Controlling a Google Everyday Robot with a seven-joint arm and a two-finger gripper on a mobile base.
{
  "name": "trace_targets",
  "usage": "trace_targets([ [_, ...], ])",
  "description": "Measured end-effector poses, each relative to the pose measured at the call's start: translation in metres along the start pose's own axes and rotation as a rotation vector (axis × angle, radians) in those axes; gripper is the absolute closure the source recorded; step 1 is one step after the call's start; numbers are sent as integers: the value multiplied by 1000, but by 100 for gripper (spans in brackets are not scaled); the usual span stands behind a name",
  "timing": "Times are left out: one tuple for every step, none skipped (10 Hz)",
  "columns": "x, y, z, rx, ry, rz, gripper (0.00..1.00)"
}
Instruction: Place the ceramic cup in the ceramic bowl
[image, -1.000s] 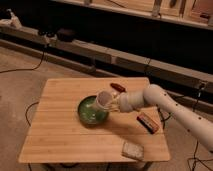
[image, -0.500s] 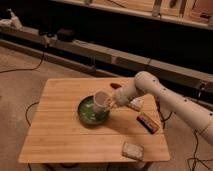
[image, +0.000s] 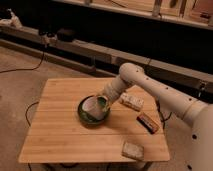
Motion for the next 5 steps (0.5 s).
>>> trace_targets([
  [2, -3, -3, -11, 24, -12, 20],
  [4, -5, -9, -18, 53, -23, 20],
  [7, -6, -18, -24, 91, -33, 20],
  [9, -7, -26, -28, 123, -37, 20],
  [12, -6, -35, -30, 152, -37, 20],
])
